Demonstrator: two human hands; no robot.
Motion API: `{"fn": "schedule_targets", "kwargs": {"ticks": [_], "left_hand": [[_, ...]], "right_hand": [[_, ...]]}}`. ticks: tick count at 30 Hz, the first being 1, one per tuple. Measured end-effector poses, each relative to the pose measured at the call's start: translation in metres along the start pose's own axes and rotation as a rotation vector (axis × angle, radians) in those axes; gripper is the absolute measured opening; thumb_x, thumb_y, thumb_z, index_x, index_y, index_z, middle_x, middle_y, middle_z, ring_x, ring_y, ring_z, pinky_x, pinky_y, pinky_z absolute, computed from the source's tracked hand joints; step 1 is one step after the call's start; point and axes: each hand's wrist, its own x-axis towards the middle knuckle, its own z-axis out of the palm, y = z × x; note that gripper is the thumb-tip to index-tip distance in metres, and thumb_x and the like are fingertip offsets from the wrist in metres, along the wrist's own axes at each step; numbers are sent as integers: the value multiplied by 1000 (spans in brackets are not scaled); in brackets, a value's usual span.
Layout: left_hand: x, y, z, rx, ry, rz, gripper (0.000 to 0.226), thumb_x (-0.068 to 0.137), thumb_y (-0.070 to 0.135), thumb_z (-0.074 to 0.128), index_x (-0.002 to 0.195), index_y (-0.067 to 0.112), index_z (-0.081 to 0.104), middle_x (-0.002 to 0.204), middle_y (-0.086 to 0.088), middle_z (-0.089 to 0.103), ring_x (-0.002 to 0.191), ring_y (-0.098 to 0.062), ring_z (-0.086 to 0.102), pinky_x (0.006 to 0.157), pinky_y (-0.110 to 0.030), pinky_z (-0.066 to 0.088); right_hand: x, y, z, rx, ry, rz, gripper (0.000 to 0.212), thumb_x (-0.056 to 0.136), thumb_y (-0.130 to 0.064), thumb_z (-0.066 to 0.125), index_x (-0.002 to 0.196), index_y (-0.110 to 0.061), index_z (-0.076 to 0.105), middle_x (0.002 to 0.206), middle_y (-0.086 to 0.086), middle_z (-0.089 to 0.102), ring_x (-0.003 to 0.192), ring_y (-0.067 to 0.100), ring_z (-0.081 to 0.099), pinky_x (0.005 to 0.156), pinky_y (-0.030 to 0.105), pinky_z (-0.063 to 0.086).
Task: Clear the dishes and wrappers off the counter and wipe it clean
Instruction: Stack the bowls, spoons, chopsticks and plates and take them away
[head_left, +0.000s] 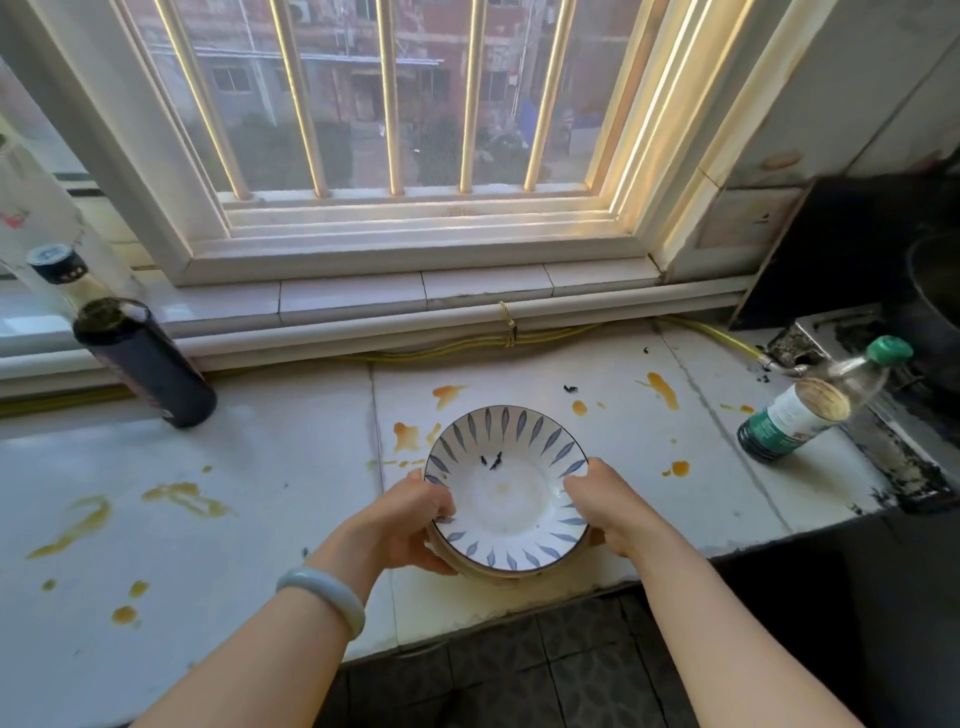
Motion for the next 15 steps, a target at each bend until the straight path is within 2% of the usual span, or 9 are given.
{"fn": "schedule_targets", "kwargs": {"ticks": [3, 6, 11, 15], "left_hand": [[3, -2, 3, -48, 14, 2, 32, 89, -3, 41, 118, 12, 44, 107, -25, 67, 83, -39, 72, 71, -55, 58], [3, -2, 5, -79, 16, 8, 34, 89, -4, 40, 117, 13, 44, 109, -25, 65, 84, -41, 72, 72, -57, 58], [-2, -2, 4, -149, 5, 5, 36, 88, -7, 38, 117, 15, 45, 113, -24, 62, 88, -43, 70, 75, -63, 55], [-14, -7, -3, -156, 20, 8, 34, 89, -6, 40, 115, 15, 45, 110, -22, 64, 85, -40, 71, 76, -59, 56]], "right_hand": [[-1, 1, 1, 18, -11, 25, 30, 92, -14, 41, 121, -16, 48, 115, 6, 60, 102, 26, 59, 87, 39, 53], [-3, 1, 4, 96, -5, 44, 33, 91, -11, 42, 123, -17, 47, 115, 7, 61, 101, 28, 61, 89, 44, 55], [-12, -1, 9, 206, 41, 28, 36, 92, -2, 41, 125, -13, 47, 113, 10, 60, 100, 29, 61, 77, 35, 53], [-17, 0, 15, 188, 32, 12, 37, 90, -3, 42, 125, -13, 50, 111, 9, 62, 98, 28, 63, 80, 37, 55]]}}
